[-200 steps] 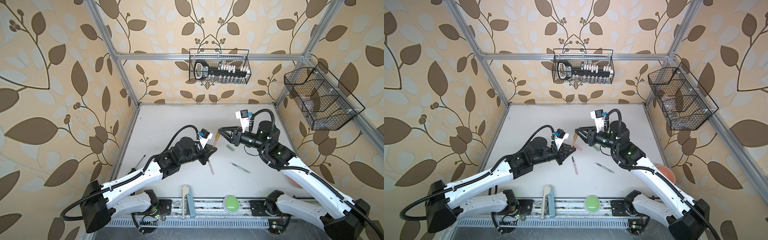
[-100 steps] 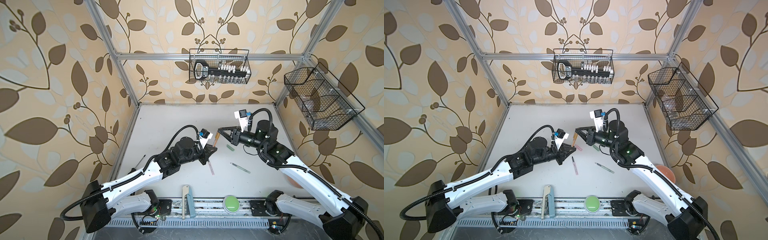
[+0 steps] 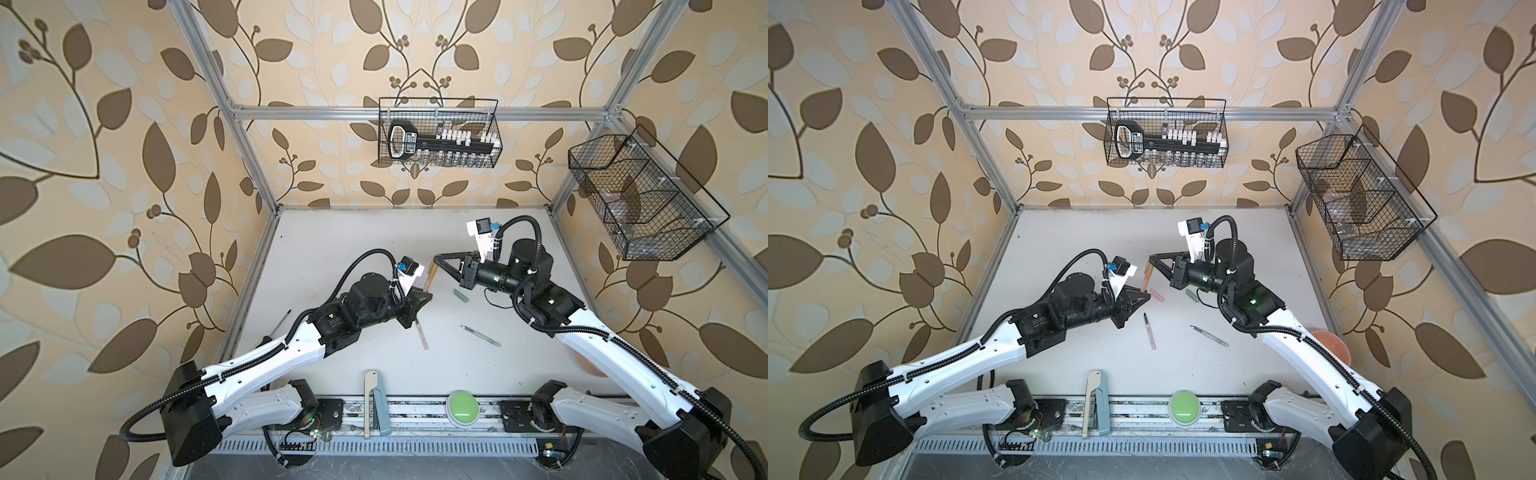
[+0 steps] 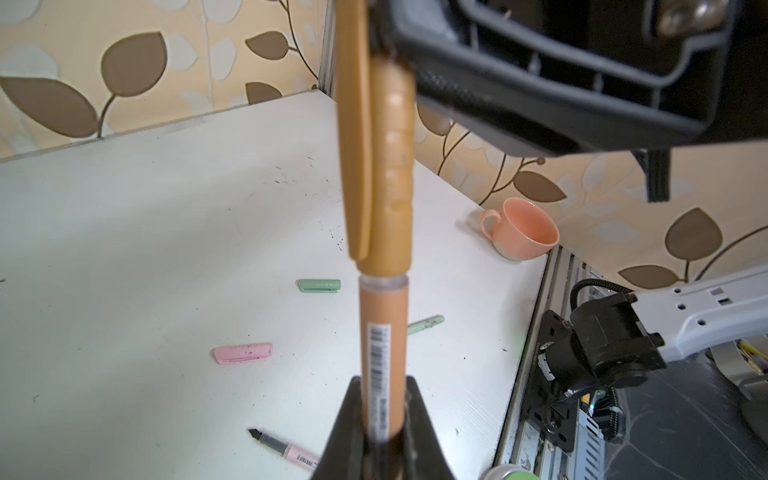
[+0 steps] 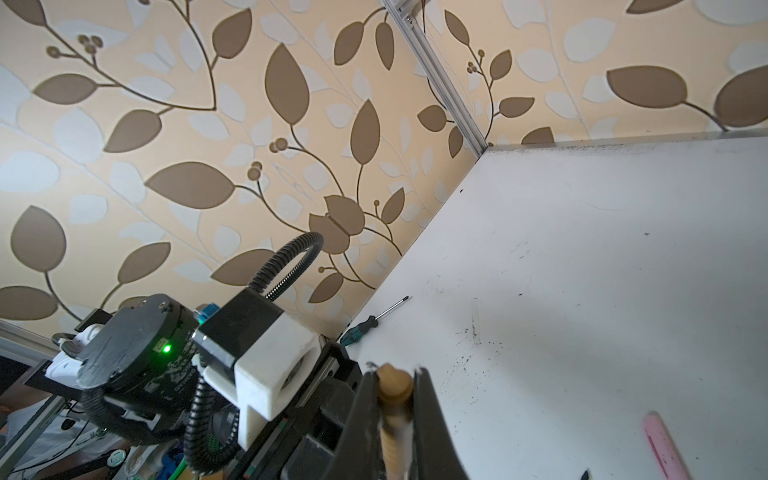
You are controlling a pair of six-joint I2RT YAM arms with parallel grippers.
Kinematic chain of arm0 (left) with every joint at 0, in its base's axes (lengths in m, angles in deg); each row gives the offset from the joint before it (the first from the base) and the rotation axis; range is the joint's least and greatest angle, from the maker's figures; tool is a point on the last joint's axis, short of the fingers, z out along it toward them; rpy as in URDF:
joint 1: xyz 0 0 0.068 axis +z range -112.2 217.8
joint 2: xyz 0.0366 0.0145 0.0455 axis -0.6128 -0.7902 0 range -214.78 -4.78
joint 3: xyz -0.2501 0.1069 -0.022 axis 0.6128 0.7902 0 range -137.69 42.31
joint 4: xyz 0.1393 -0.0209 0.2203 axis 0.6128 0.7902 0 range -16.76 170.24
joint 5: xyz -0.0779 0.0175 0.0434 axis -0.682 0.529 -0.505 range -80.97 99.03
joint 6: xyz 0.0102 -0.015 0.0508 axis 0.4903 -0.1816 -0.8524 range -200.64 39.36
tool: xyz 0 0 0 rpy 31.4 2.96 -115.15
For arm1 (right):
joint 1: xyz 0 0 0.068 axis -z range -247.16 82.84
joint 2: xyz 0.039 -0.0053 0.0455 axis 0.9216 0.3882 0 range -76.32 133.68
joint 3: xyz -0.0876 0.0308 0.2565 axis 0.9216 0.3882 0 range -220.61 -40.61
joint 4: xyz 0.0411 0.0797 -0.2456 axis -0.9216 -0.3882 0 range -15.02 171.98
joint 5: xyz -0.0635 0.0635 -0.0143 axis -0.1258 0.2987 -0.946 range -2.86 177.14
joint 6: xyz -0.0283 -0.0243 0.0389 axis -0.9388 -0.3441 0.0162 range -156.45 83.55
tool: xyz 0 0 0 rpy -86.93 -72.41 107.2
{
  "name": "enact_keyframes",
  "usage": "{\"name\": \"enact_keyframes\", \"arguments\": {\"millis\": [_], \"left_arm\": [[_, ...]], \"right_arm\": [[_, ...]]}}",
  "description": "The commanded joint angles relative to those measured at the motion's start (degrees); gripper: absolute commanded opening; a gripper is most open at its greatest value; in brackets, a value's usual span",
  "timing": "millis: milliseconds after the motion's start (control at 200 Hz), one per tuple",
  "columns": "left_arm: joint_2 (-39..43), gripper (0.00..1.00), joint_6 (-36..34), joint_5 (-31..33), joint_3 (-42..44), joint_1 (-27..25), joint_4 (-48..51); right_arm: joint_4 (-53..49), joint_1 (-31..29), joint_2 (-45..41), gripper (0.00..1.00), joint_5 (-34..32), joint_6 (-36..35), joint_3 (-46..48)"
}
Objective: Insert the pens into the pen caps
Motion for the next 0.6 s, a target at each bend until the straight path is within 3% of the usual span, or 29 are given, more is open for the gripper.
{"name": "enact_keyframes", "arguments": {"millis": [0, 370, 595], "left_arm": [[0.2, 0.0, -2.8, 4.2, -5.2, -0.1, -5.3], [-3.3, 0.0, -10.7, 4.8, -13.4, 1.3, -6.6], [-5.1, 0.0, -10.2, 1.1, -16.3, 6.5, -9.0]], "right_arm": [[-0.5, -0.7, -0.6, 0.0, 3.2, 0.9, 2.5], [0.4, -2.7, -1.2, 0.0, 2.9, 2.9, 10.2], [3.1, -3.9, -2.4, 0.0, 2.0, 5.4, 15.3]]}}
